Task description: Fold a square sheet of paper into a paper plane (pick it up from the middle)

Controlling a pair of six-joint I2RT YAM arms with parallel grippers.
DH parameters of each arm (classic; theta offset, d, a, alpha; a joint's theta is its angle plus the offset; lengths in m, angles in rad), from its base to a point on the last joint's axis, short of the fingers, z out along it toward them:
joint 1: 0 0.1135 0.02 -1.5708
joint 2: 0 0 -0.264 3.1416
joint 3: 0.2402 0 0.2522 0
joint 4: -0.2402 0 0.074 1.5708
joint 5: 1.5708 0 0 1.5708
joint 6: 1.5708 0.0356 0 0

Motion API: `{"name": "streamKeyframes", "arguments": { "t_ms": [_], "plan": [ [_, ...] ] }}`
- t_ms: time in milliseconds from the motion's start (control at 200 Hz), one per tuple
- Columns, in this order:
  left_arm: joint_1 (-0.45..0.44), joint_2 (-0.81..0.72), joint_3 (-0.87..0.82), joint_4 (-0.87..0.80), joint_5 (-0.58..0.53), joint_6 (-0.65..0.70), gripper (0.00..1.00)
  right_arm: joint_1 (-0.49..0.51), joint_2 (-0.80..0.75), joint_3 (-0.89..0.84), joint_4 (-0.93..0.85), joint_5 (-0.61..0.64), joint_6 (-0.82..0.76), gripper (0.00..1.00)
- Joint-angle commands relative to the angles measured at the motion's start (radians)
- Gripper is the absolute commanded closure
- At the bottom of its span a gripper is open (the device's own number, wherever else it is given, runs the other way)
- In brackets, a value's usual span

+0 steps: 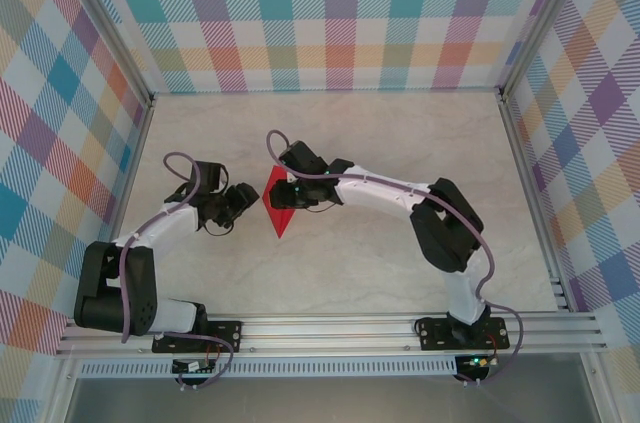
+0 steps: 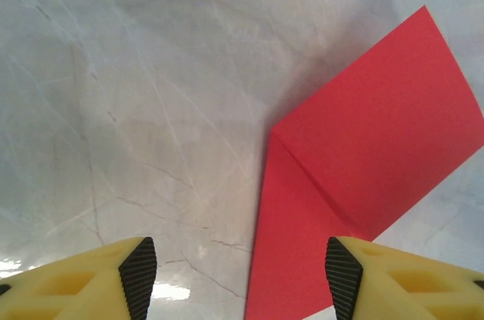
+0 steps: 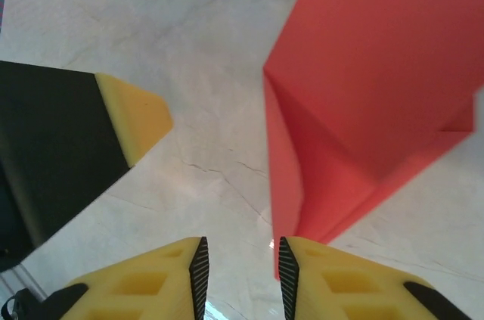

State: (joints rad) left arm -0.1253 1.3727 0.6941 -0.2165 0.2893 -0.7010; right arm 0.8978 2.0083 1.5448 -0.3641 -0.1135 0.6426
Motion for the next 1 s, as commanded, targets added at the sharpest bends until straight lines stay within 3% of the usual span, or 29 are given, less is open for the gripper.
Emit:
{"name": "streamKeyframes", "arguments": {
  "t_ms": [0, 390, 710, 995],
  "plan": [
    [0.015, 0.029, -0.017, 0.064, 0.07, -0.029, 0.38, 0.003, 0.065, 0.07, -0.045, -0.079, -0.022, 0.71],
    [0.014, 0.092, -0.02, 0.111, 0.14, -0.014, 0.41, -0.006, 0.162, 0.149, -0.138, 0.028, -0.03, 0.76],
    [0.014, 0.153, -0.028, 0.187, 0.243, 0.014, 0.45, -0.02, 0.187, 0.117, -0.117, 0.04, -0.005, 0.81],
    [0.014, 0.174, -0.019, 0.219, 0.246, 0.033, 0.42, -0.038, 0.192, 0.087, -0.1, 0.039, -0.016, 0.81]
  ]
}}
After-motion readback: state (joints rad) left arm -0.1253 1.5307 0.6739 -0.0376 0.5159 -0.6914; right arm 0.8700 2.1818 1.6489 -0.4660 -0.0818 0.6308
